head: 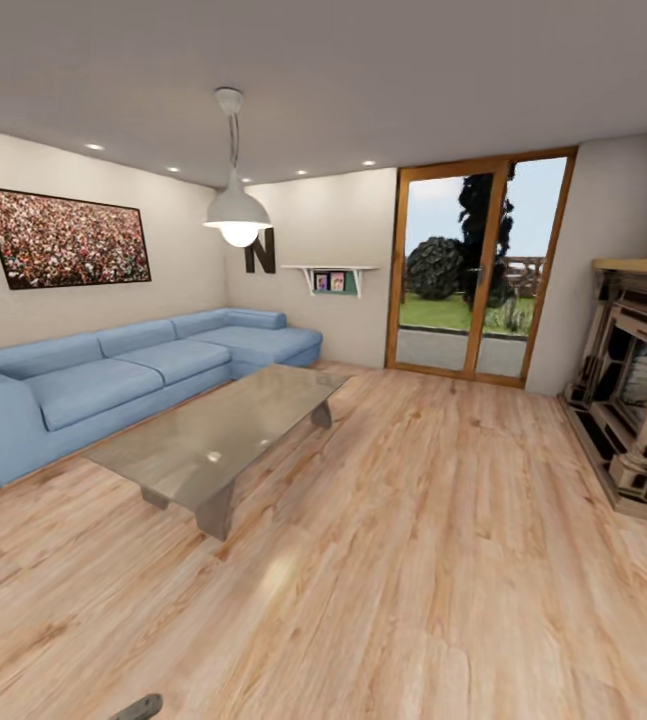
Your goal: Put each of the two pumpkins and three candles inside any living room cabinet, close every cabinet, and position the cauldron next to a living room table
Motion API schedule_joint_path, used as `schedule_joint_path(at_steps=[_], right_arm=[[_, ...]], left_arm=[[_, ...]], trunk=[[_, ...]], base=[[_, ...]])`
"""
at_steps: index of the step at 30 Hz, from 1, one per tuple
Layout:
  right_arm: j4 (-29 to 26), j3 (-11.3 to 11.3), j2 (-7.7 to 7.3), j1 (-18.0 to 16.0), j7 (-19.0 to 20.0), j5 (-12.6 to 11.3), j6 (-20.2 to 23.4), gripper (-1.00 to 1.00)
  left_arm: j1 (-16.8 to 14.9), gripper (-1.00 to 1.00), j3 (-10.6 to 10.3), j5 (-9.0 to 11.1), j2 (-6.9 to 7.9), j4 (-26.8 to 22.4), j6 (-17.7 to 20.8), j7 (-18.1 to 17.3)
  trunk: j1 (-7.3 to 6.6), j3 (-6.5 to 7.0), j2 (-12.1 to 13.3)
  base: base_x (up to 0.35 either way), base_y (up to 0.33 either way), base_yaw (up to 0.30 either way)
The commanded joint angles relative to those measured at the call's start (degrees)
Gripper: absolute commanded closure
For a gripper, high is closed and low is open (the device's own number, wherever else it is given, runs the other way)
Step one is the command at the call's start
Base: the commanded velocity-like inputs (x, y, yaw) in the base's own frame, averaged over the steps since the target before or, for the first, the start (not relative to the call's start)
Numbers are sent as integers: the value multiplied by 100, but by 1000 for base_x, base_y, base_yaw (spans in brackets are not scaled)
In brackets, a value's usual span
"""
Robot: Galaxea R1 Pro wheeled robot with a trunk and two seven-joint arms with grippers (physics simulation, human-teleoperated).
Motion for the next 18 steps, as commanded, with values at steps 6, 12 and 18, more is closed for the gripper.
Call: schedule_joint_path(at_steps=[6,12,18], right_arm=[[10,56,-52,-7,30,-53,-487,-100],[10,60,-54,-7,27,-42,-579,-100],[10,61,-68,-7,25,-31,-589,-100]], left_arm=[[8,-100,-53,39,-6,11,-16,1],[9,-100,-53,40,-9,11,-16,1],[9,-100,-53,40,-14,11,-16,1]], trunk=[[2,-7,-4],[2,-7,-4],[2,-7,-4]], base=[[175,246,1],[176,246,67],[176,246,258]])
